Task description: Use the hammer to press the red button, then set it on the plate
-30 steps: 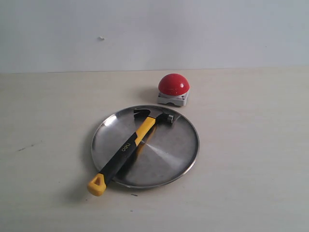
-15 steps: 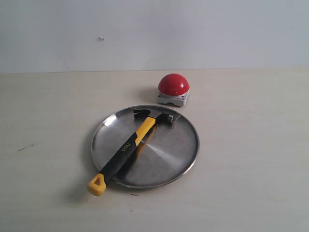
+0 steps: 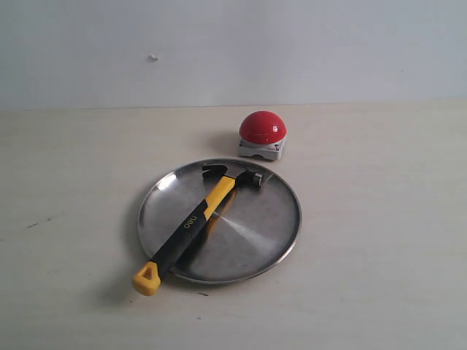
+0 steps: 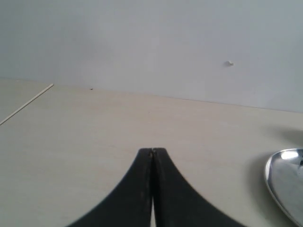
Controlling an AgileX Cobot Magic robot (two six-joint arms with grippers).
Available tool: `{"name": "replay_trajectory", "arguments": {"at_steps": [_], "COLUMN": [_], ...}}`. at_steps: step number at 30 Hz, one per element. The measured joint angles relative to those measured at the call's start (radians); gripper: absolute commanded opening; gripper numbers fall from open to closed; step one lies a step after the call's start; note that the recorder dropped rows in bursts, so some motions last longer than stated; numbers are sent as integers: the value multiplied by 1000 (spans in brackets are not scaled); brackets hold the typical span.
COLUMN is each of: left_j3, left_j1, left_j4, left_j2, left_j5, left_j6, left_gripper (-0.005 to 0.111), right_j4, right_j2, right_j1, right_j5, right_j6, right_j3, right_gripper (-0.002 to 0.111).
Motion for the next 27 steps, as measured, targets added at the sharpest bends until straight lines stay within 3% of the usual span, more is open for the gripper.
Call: {"name": "replay_trajectory", "arguments": {"at_steps": [12,21,27], "left_j3": [0,0,0], "left_j1": [0,0,0], "left_j4": [0,0,0], "left_j2": [0,0,0], "left_j5": [2,4,4], "left_j6": [0,0,0], "left_gripper": [0,0,0], "right_j4": [-105,-117,-119], "right_j2": [-54,-287,-340], "right_j1": [-7,-129,-136], "right_j5": [-7,-20,-30], "right_j6": [-4,-6,-4], "right_j3": [0,0,0], "right_gripper": [0,0,0]}}
